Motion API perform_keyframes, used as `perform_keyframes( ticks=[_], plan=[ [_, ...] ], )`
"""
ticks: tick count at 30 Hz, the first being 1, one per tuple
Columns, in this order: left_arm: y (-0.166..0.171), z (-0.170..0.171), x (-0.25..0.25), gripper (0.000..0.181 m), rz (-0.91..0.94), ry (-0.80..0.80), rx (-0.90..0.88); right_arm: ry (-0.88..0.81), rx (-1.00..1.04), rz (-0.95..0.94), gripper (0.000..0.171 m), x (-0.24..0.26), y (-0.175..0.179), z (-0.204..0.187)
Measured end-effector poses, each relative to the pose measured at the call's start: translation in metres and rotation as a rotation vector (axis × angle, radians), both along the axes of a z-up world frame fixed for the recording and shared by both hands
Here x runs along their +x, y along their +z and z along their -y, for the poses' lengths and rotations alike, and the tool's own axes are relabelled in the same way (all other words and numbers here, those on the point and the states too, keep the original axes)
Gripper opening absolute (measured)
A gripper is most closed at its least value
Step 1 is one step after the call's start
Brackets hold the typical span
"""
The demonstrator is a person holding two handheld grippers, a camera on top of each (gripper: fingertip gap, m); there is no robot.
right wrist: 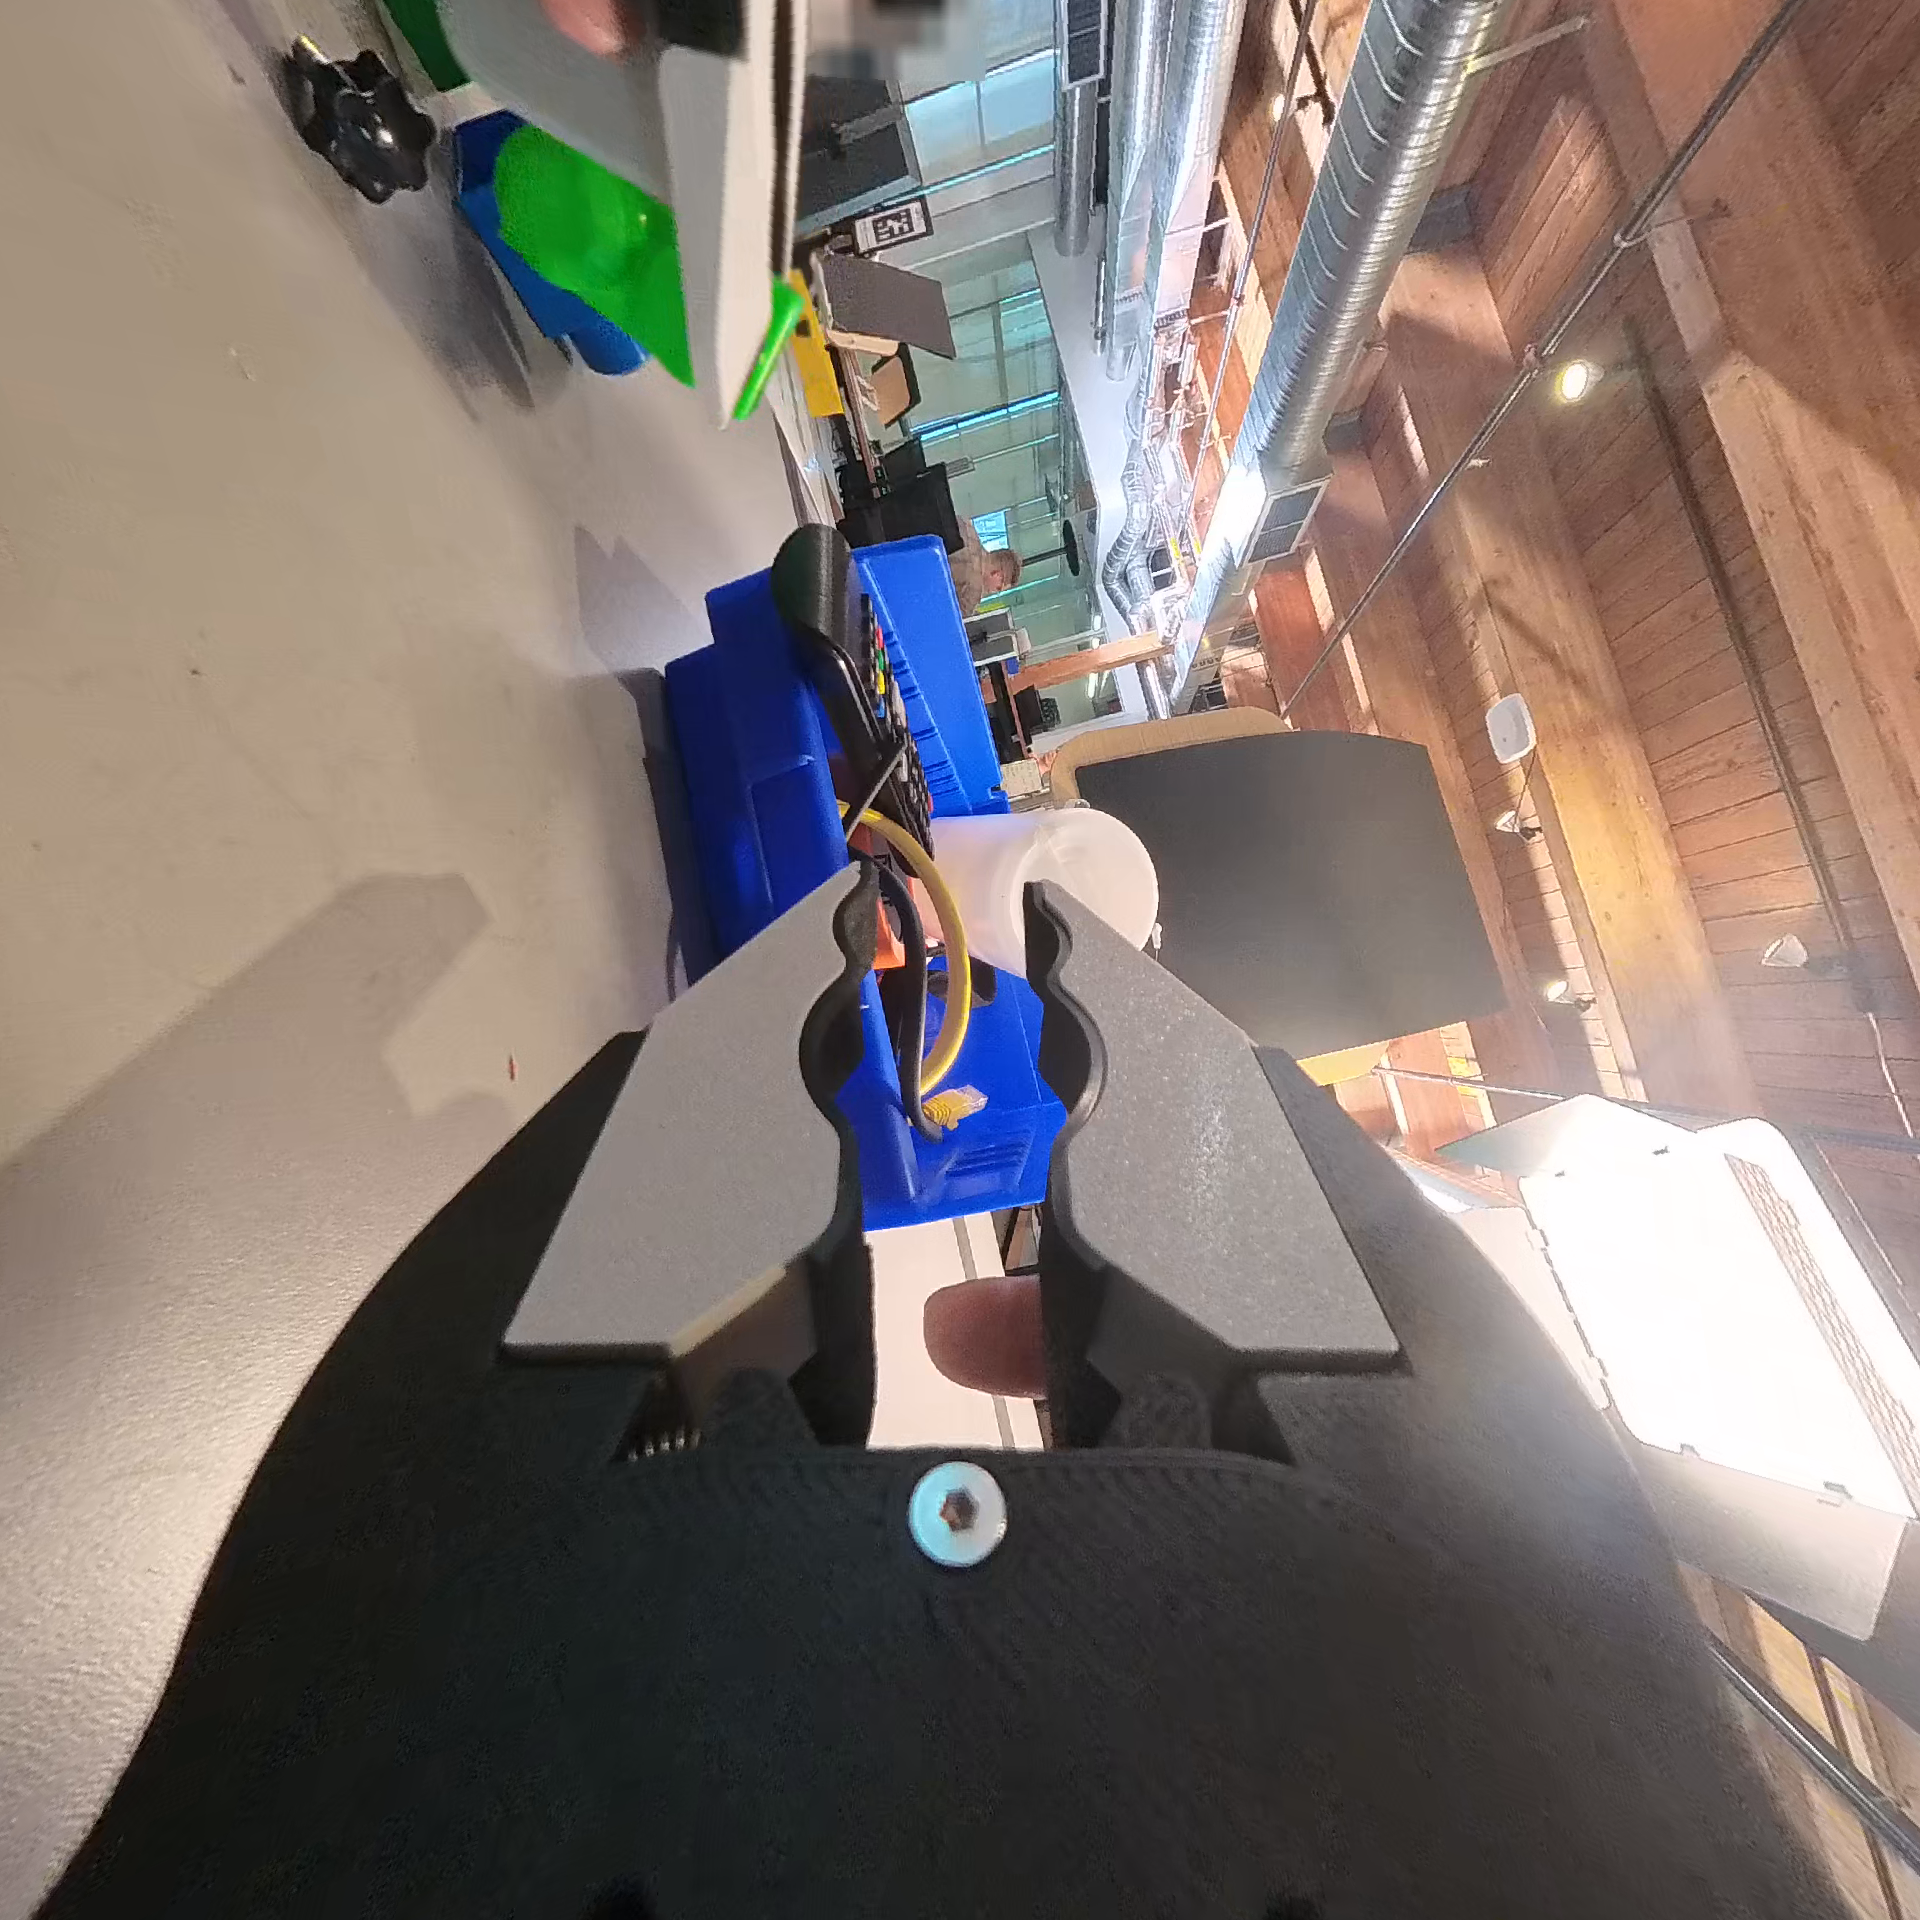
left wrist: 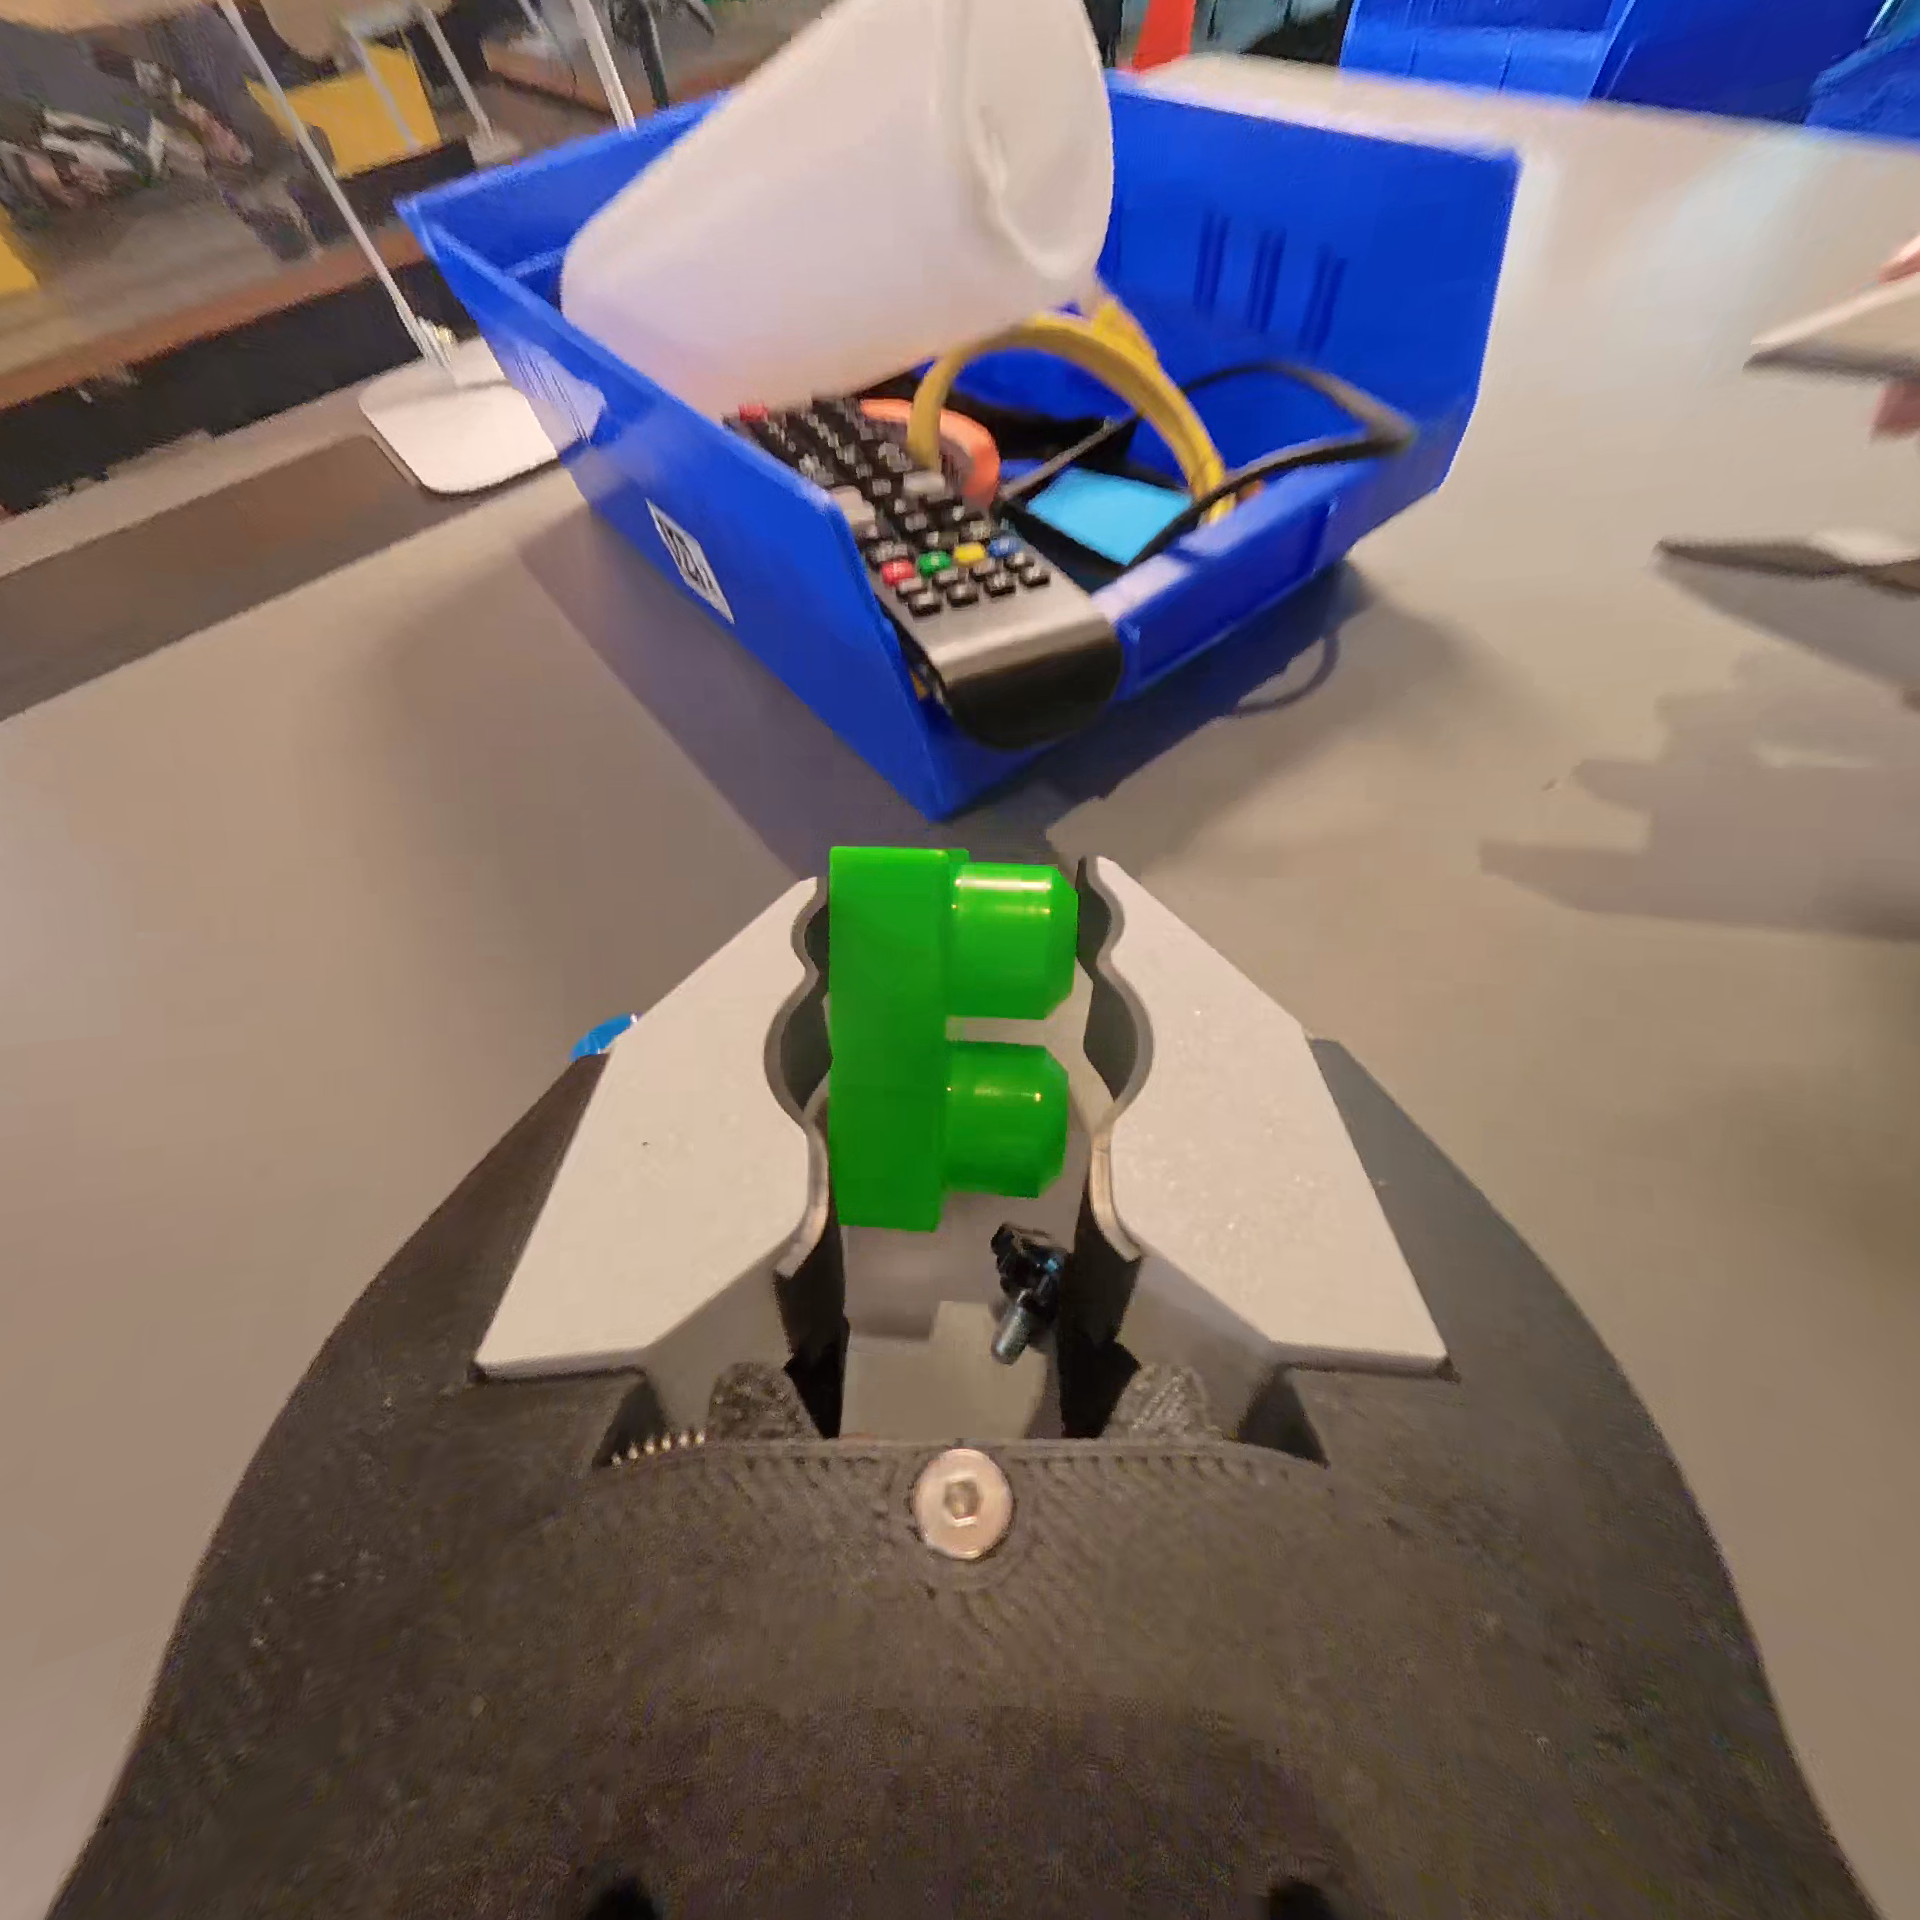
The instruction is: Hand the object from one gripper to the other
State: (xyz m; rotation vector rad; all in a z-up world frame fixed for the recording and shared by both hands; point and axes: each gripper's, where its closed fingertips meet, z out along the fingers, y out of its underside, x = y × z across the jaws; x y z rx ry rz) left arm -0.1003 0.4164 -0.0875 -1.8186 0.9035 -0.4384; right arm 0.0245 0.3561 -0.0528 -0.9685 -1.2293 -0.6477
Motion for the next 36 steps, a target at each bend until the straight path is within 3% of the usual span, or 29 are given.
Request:
perform_keyframes(
  ticks=[12,27,36],
  plan=[
    [-0.031,-0.009,-0.004,0.047,-0.215,0.06,0.014,0.003,-0.002,0.005,0.029,0.0,-0.001,0.001],
    [-0.025,-0.01,-0.002,0.052,-0.106,0.029,-0.037,0.002,-0.01,0.023,0.029,-0.001,-0.006,0.002],
    [-0.004,-0.017,-0.004,0.058,-0.031,0.073,0.074,0.006,-0.01,0.029,0.029,-0.003,-0.007,0.002]
  ],
)
